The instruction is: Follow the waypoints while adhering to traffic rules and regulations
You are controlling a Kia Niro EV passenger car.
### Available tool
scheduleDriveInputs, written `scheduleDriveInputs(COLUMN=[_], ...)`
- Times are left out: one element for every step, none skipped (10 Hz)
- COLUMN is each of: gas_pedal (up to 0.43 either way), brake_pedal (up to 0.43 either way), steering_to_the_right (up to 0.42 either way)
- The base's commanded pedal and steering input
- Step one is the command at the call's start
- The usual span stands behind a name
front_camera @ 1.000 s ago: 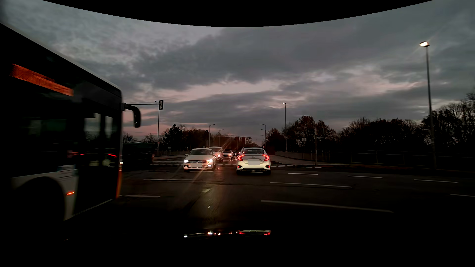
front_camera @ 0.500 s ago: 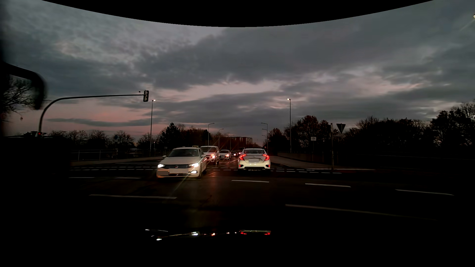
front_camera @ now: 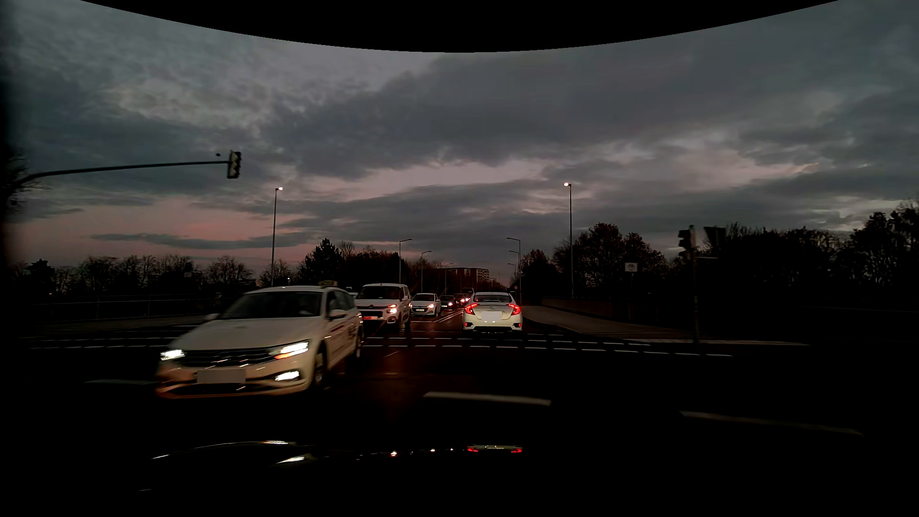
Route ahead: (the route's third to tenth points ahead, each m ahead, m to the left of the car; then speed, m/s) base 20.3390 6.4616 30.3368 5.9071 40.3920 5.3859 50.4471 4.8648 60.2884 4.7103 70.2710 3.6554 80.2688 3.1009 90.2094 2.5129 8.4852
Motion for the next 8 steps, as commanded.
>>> scheduleDriveInputs(gas_pedal=[0.220, 0.220, 0.220, 0.220, 0.220, 0.220, 0.220, 0.220], brake_pedal=[0.000, 0.000, 0.000, 0.000, 0.000, 0.000, 0.000, 0.000], steering_to_the_right=[-0.003, -0.005, -0.005, -0.005, -0.005, -0.005, -0.005, -0.004])
